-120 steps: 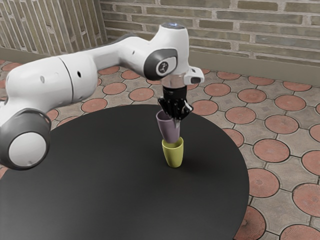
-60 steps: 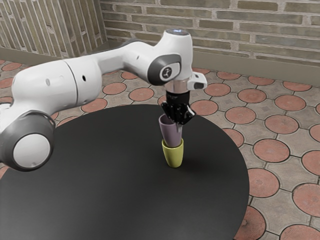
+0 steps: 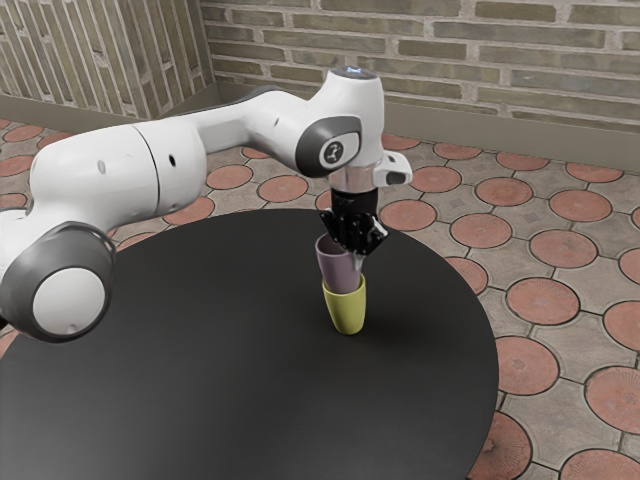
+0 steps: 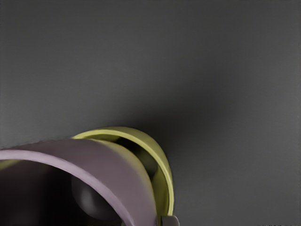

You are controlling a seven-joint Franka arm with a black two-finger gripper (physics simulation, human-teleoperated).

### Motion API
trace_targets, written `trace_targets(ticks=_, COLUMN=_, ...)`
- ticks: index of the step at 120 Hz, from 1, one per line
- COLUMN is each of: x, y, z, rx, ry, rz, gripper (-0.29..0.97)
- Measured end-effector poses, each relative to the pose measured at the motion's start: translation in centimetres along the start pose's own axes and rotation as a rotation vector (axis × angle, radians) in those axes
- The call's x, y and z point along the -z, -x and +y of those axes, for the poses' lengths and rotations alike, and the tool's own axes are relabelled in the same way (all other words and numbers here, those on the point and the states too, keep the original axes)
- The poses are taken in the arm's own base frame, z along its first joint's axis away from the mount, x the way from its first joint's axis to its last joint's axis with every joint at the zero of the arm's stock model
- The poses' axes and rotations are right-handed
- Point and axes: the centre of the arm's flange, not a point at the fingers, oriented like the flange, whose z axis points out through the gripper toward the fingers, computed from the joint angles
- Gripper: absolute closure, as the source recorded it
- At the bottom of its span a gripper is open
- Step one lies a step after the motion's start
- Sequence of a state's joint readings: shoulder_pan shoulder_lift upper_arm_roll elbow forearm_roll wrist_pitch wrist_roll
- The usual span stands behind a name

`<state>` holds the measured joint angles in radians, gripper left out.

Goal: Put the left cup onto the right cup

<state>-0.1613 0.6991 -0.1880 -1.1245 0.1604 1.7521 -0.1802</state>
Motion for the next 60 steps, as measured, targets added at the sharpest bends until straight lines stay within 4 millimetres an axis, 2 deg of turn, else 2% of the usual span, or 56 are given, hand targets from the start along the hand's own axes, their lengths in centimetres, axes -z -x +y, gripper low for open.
trace_targets(ticks=29, x=0.0, y=0.1, z=0.0, rx=0.002, ry=0.003, rz=-0.005, gripper=0.48)
trace_targets(ticks=48, x=0.7, y=0.2, z=0.0, rx=0.007, ry=0.003, rz=0.0, gripper=0.41)
trace_targets(ticks=60, x=1.8, y=0.4, z=0.0, rx=0.008, ry=0.002, rz=0.013, gripper=0.38)
